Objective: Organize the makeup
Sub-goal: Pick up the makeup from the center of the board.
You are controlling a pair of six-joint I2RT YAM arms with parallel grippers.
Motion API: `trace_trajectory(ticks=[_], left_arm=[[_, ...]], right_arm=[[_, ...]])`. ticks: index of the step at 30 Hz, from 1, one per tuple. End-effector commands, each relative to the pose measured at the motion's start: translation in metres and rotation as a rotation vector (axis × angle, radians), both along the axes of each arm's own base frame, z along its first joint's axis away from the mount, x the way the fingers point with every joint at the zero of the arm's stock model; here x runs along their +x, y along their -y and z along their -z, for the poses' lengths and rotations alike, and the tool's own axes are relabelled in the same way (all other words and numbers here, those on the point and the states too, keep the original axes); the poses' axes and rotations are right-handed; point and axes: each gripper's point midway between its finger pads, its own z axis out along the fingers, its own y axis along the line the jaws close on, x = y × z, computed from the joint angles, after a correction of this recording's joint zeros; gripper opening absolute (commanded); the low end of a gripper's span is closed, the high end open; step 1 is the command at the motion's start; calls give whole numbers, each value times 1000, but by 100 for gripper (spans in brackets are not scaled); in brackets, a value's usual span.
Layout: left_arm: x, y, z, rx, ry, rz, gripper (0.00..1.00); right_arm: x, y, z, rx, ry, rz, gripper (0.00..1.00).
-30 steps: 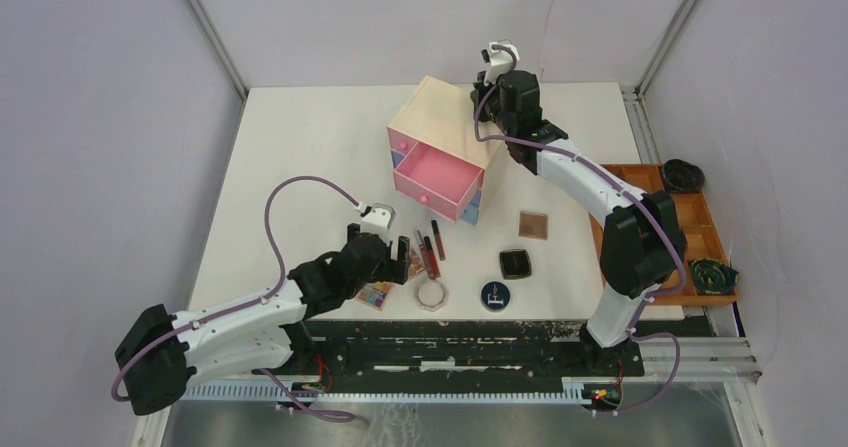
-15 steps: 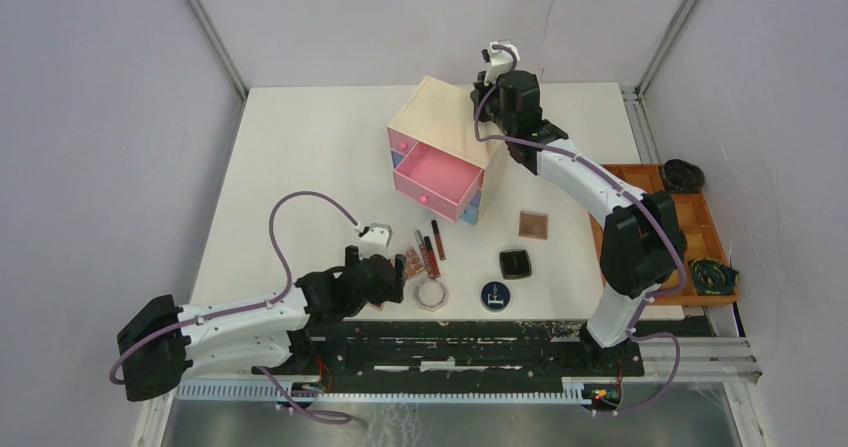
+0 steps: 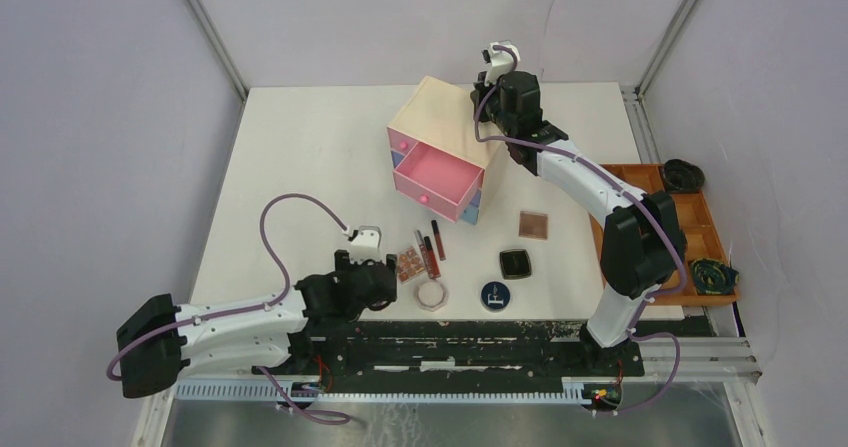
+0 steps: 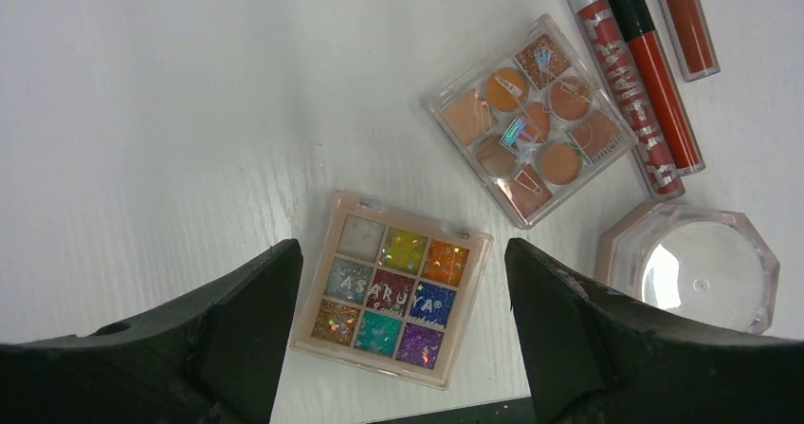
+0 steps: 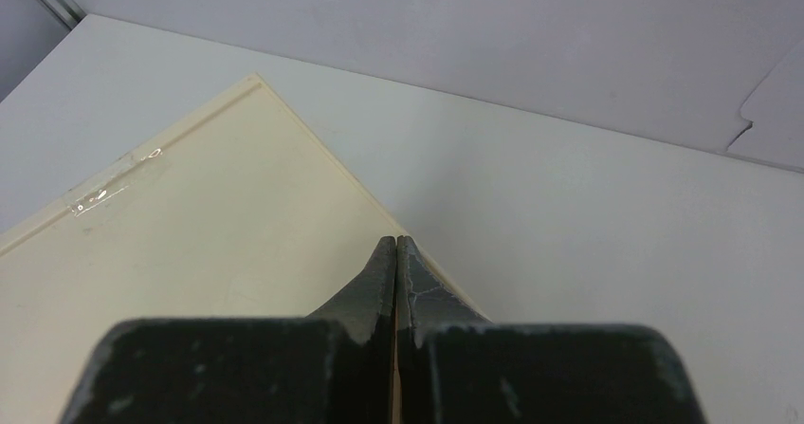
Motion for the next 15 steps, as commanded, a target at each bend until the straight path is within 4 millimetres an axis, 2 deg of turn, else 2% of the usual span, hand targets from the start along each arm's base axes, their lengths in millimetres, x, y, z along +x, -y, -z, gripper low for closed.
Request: trace_trajectory(ticks=[1, 15], left_arm=[[2, -1, 4, -26, 7, -64, 85], [-11, 0, 23, -10, -65, -59, 85]], right_arm=[[-76, 39, 177, -269, -565, 13, 1], [-76, 38, 175, -268, -559, 11, 1]])
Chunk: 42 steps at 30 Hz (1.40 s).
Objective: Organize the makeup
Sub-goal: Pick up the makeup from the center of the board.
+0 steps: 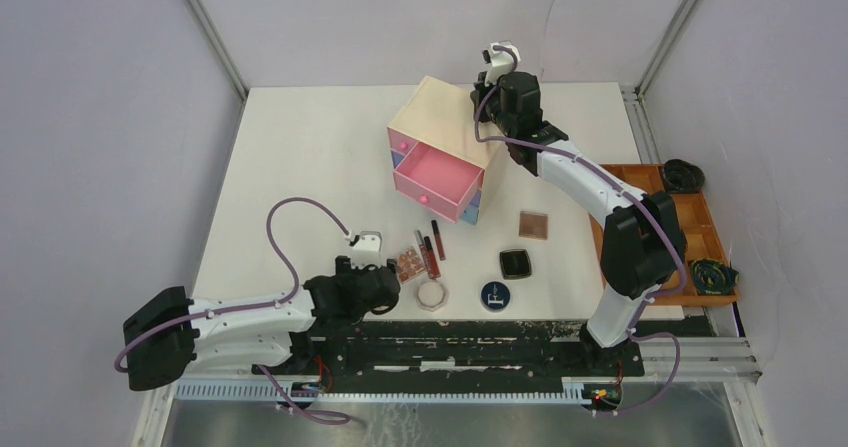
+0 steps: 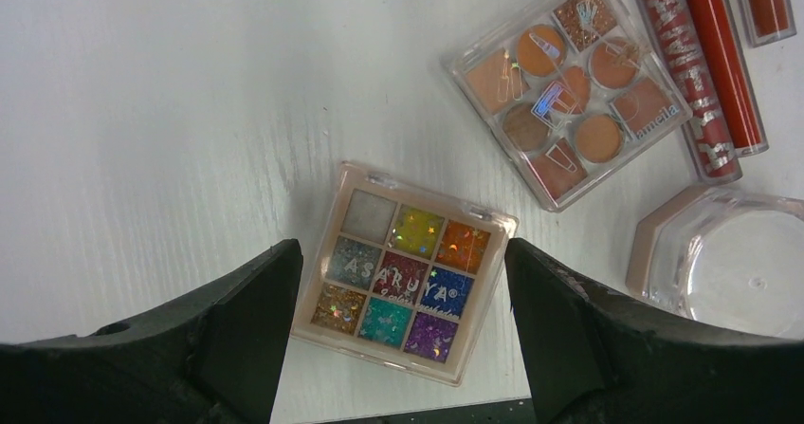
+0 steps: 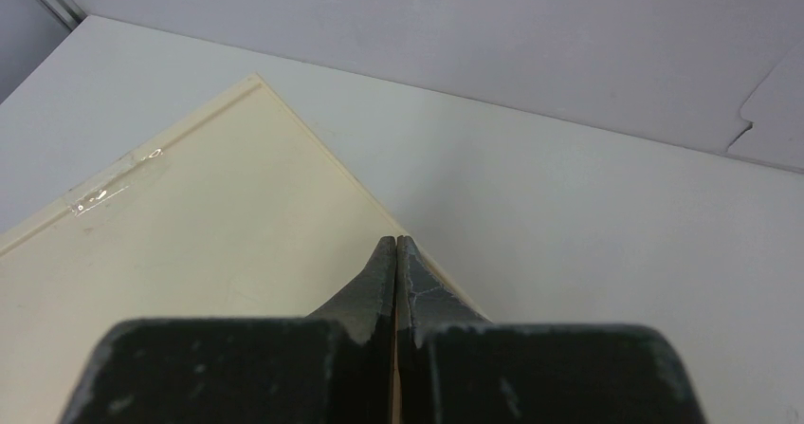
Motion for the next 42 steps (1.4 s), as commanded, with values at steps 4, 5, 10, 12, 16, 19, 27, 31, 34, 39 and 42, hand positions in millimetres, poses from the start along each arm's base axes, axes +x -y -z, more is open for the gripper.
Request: trace_trajectory(ticks=[4, 5, 10, 12, 16, 19, 27, 31, 34, 39, 42], left_arm=[[-5, 5, 6, -30, -26, -25, 85], [-6, 5, 6, -25, -30, -23, 85], [-12, 5, 10, 7, -69, -7, 85], [-14, 6, 11, 16, -84, -3, 84], [-21, 4, 16, 72, -151, -6, 84], [-22, 6, 15, 87, -163, -6, 84], [-29, 8, 13, 66, -203, 0, 66], [-24, 6, 5, 67, -177, -19, 49], [-18, 3, -8, 75, -135, -37, 36], [-1, 2, -46, 45, -21, -60, 23], [9, 3, -75, 23, 52, -57, 19]], right_arm=[[-75, 38, 175, -268, -559, 12, 1], [-75, 38, 174, -269, -558, 12, 1], [-75, 39, 173, -271, -553, 15, 1], [-75, 39, 173, -274, -552, 14, 1], [-76, 42, 170, -280, -546, 21, 1], [-77, 41, 168, -273, -539, 14, 1], [-76, 38, 170, -258, -539, 9, 1], [-75, 38, 172, -258, -542, 7, 1], [-75, 38, 173, -258, -545, 7, 1], [-75, 38, 173, -258, -547, 9, 1], [-75, 39, 173, -259, -548, 10, 1]])
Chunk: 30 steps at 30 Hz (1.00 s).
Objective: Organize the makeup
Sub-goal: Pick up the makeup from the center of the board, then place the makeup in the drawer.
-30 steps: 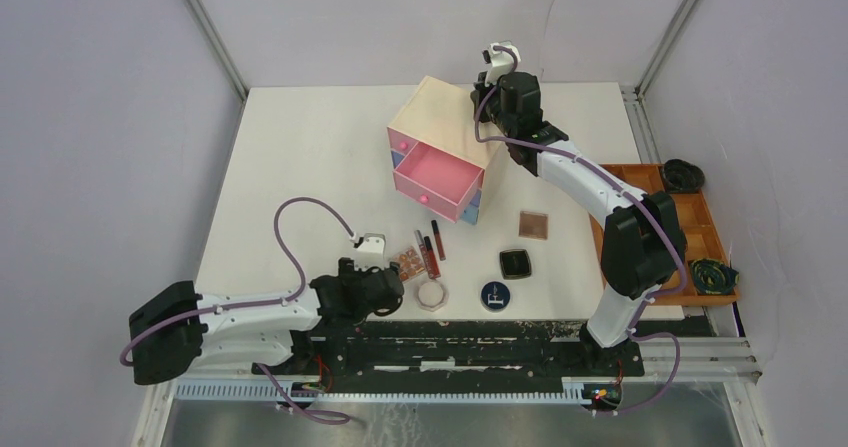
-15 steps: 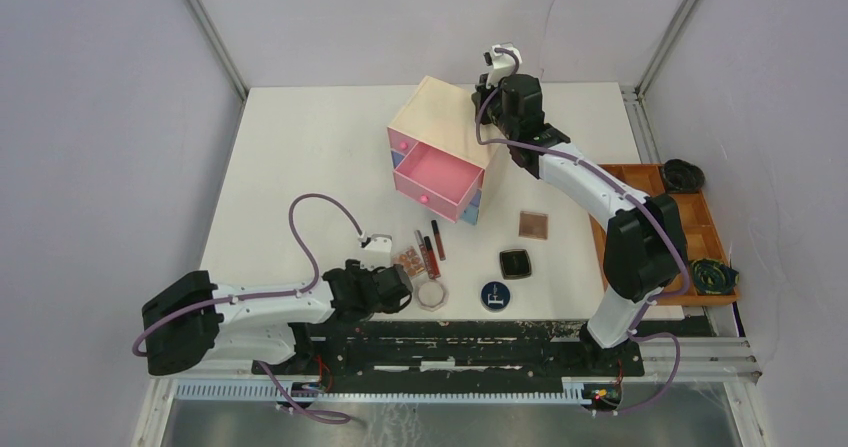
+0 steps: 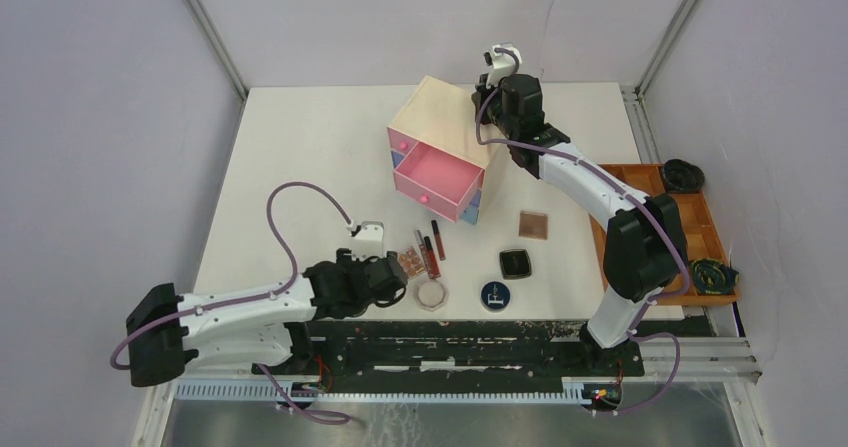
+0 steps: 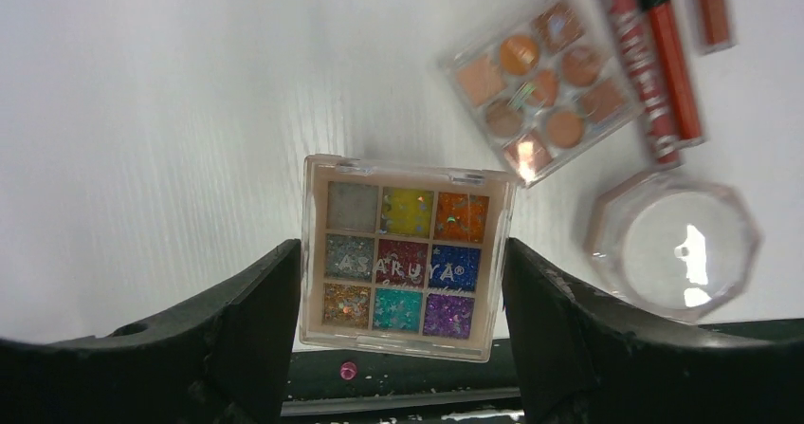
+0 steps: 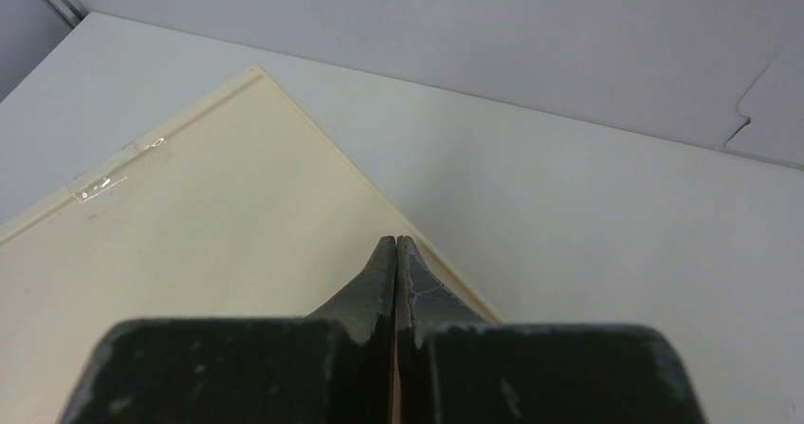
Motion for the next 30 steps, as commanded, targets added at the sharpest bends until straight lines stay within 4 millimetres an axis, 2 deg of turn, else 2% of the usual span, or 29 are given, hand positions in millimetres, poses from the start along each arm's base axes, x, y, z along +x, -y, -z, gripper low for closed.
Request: trace_trajectory(ticks=[1, 5, 8, 14, 18, 22, 30], left_arm=[[25, 4, -61, -56, 175, -34, 18], [33, 3, -107, -26, 233, 3, 14], [40, 4, -149, -9, 284, 39, 12], [61, 27, -236, -17, 422, 116, 12], [77, 45, -276, -3, 512, 157, 13], [94, 63, -302, -1, 568, 199, 12], [132, 97, -319, -13, 637, 257, 12]], right_arm=[[-71, 37, 174, -261, -552, 12, 1], [-71, 38, 172, -264, -547, 15, 1], [-71, 38, 173, -261, -548, 16, 1], [-71, 36, 174, -257, -553, 9, 1], [-71, 37, 175, -260, -553, 12, 1], [-71, 37, 174, -258, -552, 11, 1], [-72, 37, 174, -258, -553, 9, 1]])
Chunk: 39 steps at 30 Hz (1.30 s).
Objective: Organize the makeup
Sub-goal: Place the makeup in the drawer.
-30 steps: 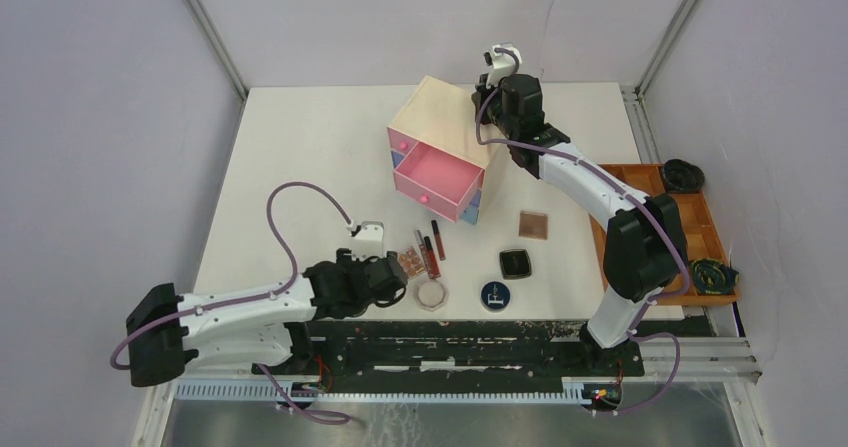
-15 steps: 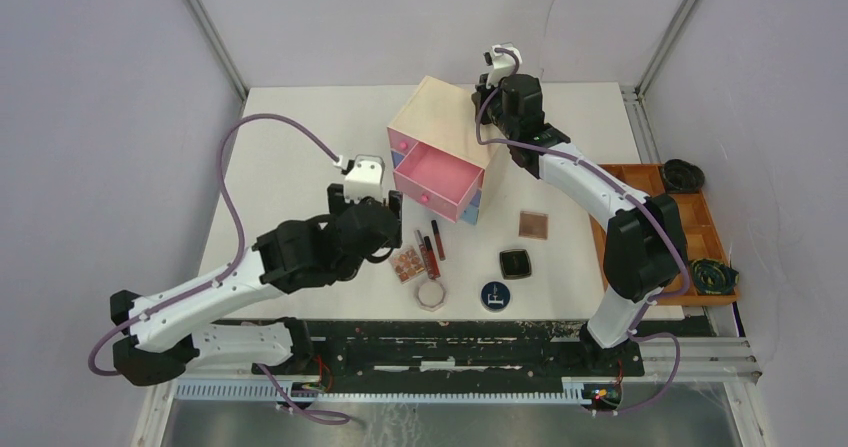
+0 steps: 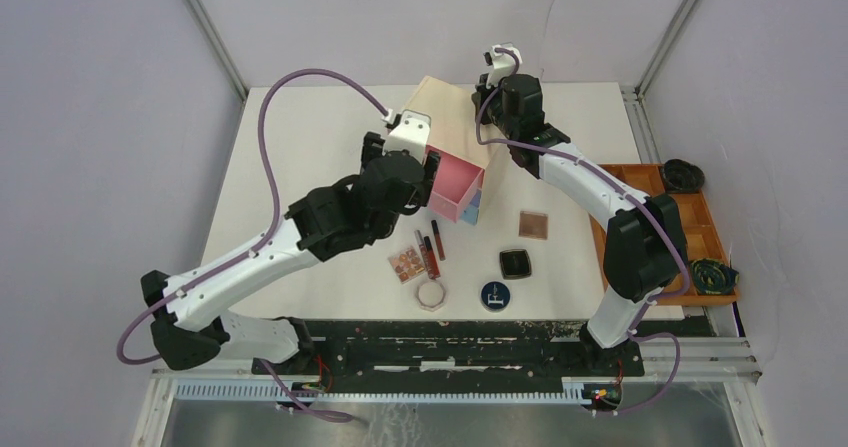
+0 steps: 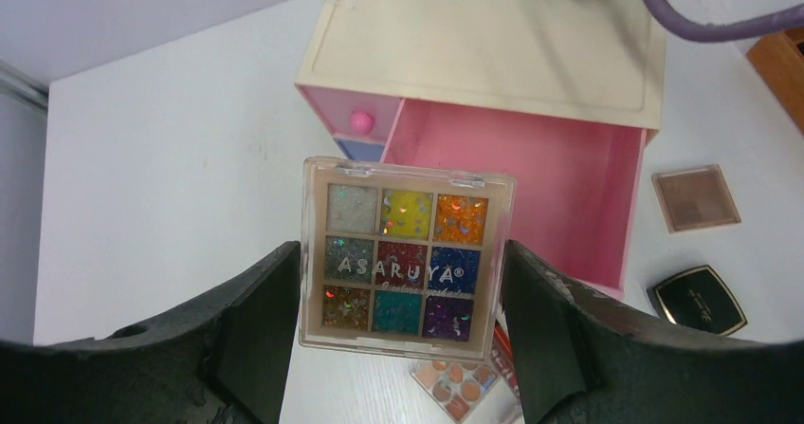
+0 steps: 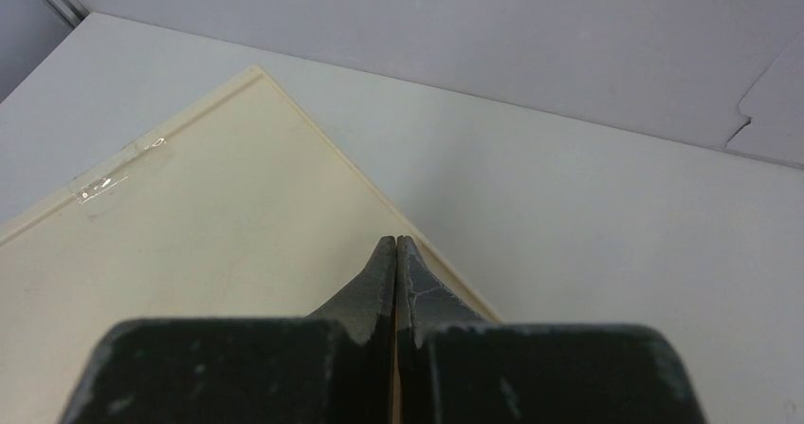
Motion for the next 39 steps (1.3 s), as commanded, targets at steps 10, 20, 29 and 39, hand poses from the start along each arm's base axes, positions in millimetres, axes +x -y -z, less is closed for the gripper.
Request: trace_trajectory(ticks=[10, 20, 29, 39], left_arm=[[70, 47, -24, -39, 150, 85, 13], [76, 67, 21, -60, 58, 154, 13], [77, 78, 59, -54, -30, 187, 16], [73, 70, 79, -15, -135, 153, 36]], right_arm=[[-71, 40, 173, -264, -550, 17, 1], [-71, 41, 175, -258, -558, 17, 1], [-70, 42, 176, -257, -557, 18, 1], [-69, 44, 176, -256, -556, 27, 1]])
